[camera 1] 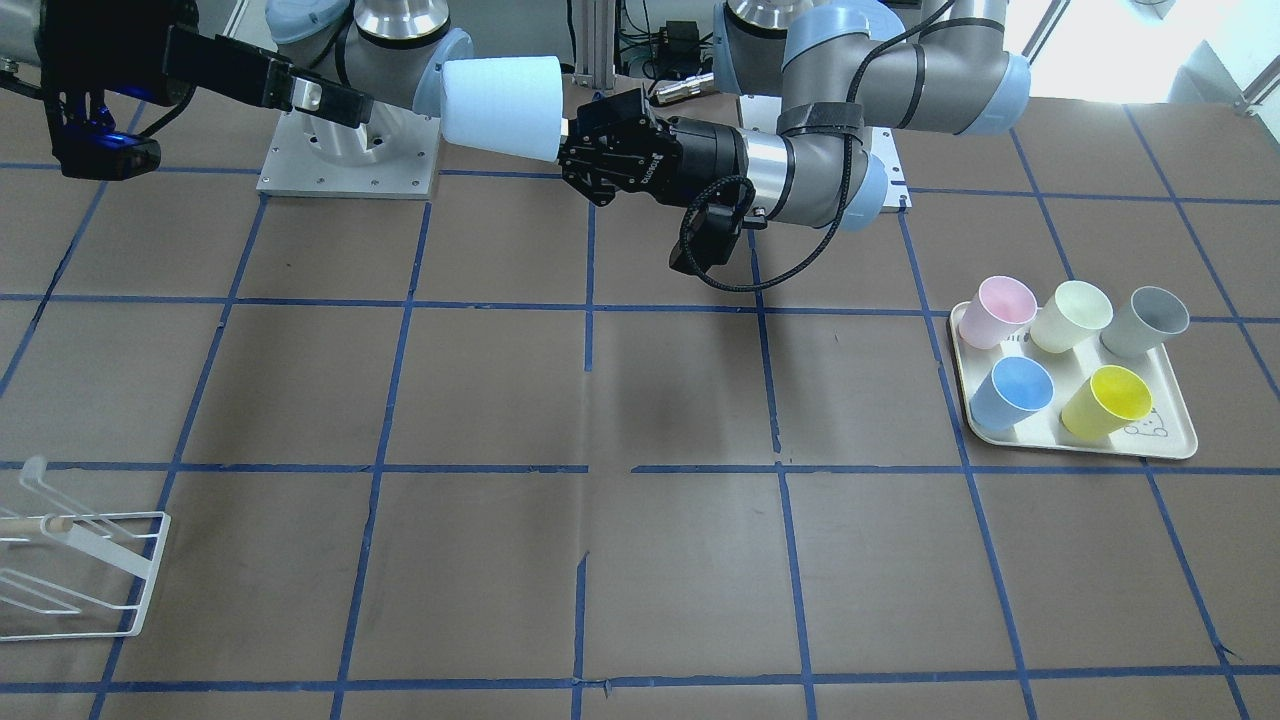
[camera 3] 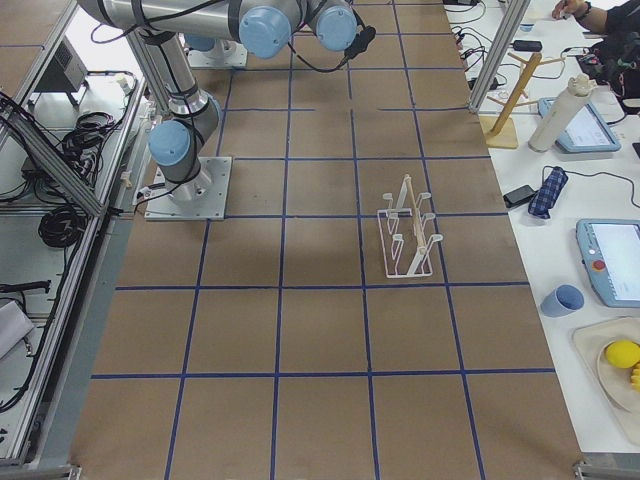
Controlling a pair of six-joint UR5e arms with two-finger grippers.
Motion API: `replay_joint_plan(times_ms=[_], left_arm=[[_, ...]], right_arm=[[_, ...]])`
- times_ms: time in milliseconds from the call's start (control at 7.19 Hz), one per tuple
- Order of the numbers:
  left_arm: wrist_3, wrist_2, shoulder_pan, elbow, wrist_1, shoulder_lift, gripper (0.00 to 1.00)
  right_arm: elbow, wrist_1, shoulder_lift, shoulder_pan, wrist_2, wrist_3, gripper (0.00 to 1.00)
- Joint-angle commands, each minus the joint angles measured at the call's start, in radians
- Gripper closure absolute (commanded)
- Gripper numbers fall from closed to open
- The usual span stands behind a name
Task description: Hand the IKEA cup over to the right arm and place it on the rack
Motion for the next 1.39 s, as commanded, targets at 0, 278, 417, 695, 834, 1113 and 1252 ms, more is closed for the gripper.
replay_joint_plan(times_ms=[0, 278, 417, 695, 834, 1113, 1252], left_arm=[[0.001, 0.004, -0.004, 0.004, 0.016, -0.003, 1.0], [0.001, 0.004, -0.004, 0.006, 0.017, -0.003, 1.0], [0.001, 0.004, -0.004, 0.006, 0.017, -0.004, 1.0], [0.0, 0.004, -0.004, 0.006, 0.017, -0.004, 1.0], [0.0, 0.002, -0.004, 0.006, 0.017, -0.004, 1.0], [0.0, 0.002, -0.004, 0.006, 0.017, -0.004, 1.0], [0.0, 0.002, -0.004, 0.006, 0.017, -0.004, 1.0]], right_arm=[[0.004, 0.0, -0.001, 0.028, -0.057, 0.112, 0.0], [0.003, -0.02, 0.022, 0.072, -0.05, 0.094, 0.0], [0.003, -0.023, 0.028, 0.082, -0.05, 0.095, 0.0], [0.003, -0.041, 0.028, 0.12, -0.047, 0.103, 0.0], [0.003, -0.073, 0.034, 0.152, -0.042, 0.113, 0.0], [0.003, -0.072, 0.042, 0.155, -0.042, 0.111, 0.0], [0.003, -0.073, 0.042, 0.157, -0.042, 0.109, 0.0]])
